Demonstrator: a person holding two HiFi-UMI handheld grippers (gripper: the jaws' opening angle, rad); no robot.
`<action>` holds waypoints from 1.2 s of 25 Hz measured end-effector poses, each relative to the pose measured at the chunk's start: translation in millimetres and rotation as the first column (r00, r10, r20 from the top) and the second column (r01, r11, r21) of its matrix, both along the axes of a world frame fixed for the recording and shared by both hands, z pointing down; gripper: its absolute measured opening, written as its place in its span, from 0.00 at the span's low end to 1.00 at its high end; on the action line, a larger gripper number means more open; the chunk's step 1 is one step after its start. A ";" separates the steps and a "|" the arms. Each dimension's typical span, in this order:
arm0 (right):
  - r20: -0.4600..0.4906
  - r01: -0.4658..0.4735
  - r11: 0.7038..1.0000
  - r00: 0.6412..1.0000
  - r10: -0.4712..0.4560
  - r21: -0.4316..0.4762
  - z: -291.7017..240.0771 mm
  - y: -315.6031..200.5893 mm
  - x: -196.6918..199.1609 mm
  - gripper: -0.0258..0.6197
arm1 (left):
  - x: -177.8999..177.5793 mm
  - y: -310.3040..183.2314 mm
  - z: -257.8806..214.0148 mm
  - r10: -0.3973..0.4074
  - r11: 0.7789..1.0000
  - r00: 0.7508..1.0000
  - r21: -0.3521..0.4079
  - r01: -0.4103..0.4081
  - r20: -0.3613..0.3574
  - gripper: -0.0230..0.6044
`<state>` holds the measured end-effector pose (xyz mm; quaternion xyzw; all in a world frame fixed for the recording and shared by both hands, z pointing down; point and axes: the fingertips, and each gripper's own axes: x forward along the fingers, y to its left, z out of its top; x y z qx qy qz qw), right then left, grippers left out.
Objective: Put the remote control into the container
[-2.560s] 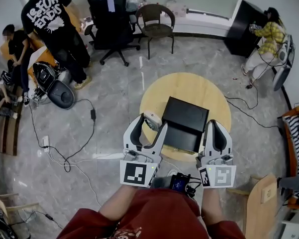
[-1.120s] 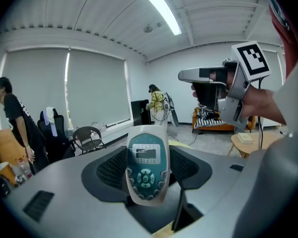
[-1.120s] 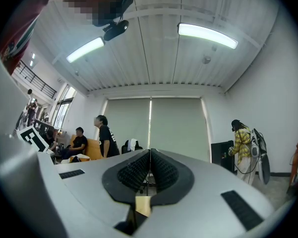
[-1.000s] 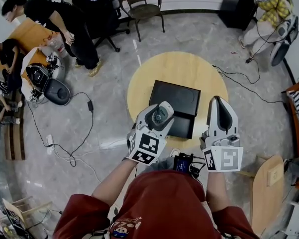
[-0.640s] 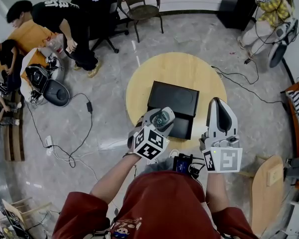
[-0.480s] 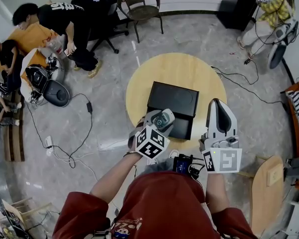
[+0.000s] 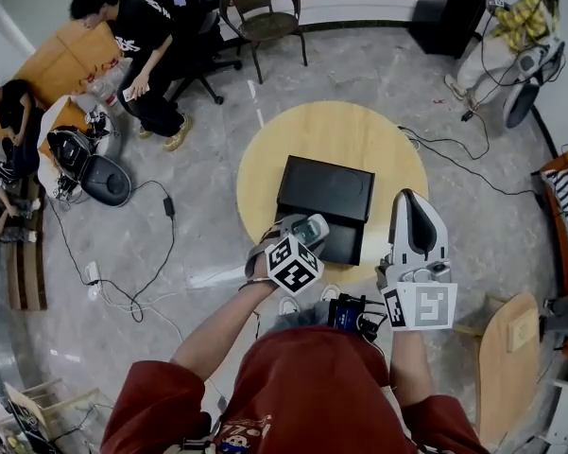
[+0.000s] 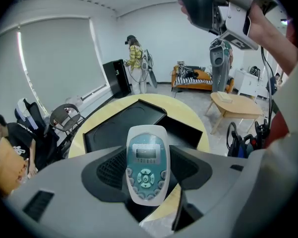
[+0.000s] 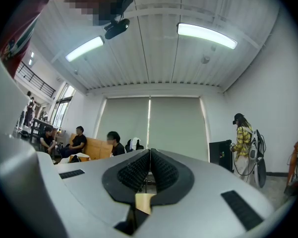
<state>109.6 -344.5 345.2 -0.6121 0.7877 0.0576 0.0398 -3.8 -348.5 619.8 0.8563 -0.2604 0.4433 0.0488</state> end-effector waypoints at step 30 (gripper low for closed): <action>-0.015 -0.027 0.999 1.000 0.027 -0.019 2.7 6.3 19.5 0.08 | 5.0 -11.6 102.3 0.055 0.981 0.974 -0.191 -0.012 0.219 0.46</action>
